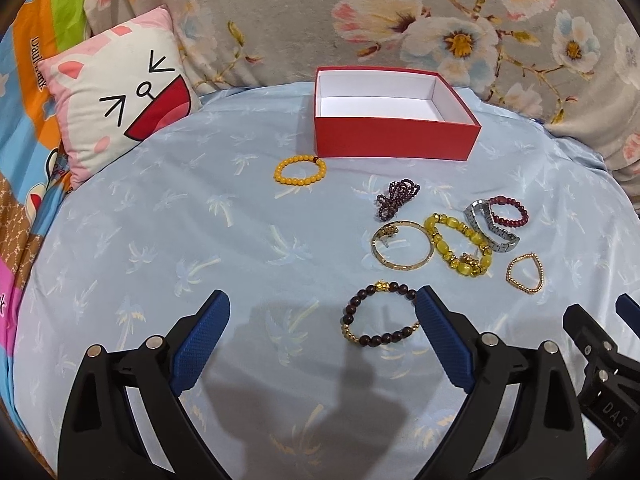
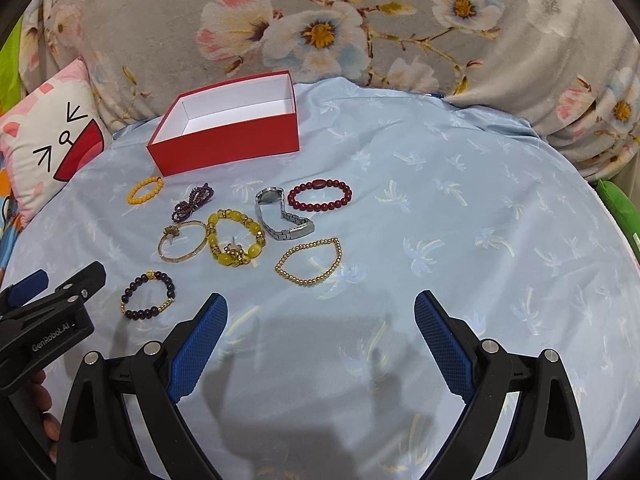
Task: Organize jewelry
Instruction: 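Lower the left tool and grasp the dark bead bracelet with gold accents, then grasp the red bead bracelet with the right tool while the left tool holds its bracelet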
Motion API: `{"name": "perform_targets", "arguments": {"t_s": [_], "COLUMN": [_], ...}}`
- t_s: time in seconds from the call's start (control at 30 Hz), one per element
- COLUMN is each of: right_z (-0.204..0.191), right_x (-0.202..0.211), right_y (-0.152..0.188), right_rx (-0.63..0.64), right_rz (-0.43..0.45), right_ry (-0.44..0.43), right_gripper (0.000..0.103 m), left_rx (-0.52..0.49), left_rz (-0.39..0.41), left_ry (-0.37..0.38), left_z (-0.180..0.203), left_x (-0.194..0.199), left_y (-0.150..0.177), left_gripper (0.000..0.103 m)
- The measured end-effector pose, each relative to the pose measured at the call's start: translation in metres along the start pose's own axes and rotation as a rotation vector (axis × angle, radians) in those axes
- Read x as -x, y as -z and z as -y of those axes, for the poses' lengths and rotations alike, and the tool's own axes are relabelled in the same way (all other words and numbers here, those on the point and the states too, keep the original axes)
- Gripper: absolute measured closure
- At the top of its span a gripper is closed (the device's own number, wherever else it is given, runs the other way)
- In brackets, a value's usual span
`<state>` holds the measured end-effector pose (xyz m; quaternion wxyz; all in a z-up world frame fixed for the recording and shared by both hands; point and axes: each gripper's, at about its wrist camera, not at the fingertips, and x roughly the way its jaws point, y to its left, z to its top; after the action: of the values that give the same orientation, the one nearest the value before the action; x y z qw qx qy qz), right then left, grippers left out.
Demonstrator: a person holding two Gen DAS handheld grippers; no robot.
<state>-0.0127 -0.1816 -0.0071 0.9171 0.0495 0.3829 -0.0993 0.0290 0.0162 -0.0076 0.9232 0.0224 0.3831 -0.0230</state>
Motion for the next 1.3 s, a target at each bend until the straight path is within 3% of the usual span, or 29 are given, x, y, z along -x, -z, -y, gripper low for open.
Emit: {"name": "perform_targets", "arguments": {"t_s": [0.2,0.3,0.43,0.7,0.8,0.87,0.93,1.17,1.3], "right_z": [0.003,0.003,0.005,0.005,0.005,0.006,0.006,0.008,0.012], "right_x": [-0.015,-0.020,-0.025,-0.037,-0.042,-0.044,-0.045,-0.053,-0.067], "right_y": [0.001,0.002,0.003,0.003,0.002,0.001,-0.001,-0.018,-0.044], "right_rx": [-0.011,-0.008,-0.014,-0.013,-0.015,-0.017,-0.017,-0.018,-0.027], "right_rz": [-0.034,-0.041,-0.055,-0.079,-0.089,-0.090,-0.088,-0.065,-0.039], "right_ry": [-0.005,-0.004,-0.005,-0.009,-0.010,-0.010,-0.010,-0.006,-0.010], "right_gripper": [0.015,0.016,0.018,0.021,0.022,0.023,0.023,0.027,0.034], "left_rx": [-0.028,-0.034,-0.025,-0.045,-0.067,-0.076,-0.065,-0.038,-0.023], "left_rz": [-0.051,-0.073,-0.110,-0.095,-0.086,-0.086,-0.098,-0.066,-0.049], "left_ry": [0.020,0.022,0.033,0.042,0.061,0.073,0.098,0.108,0.109], "left_z": [0.006,0.008,0.006,0.010,0.016,0.018,0.017,0.012,0.009], "left_x": [-0.020,-0.034,-0.051,-0.060,-0.060,-0.060,-0.061,-0.053,-0.049], "left_y": [0.008,0.010,0.013,0.013,0.011,0.009,0.006,-0.005,-0.015], "left_gripper": [0.014,0.020,0.038,0.049,0.066,0.086,0.095,0.095,0.095]}}
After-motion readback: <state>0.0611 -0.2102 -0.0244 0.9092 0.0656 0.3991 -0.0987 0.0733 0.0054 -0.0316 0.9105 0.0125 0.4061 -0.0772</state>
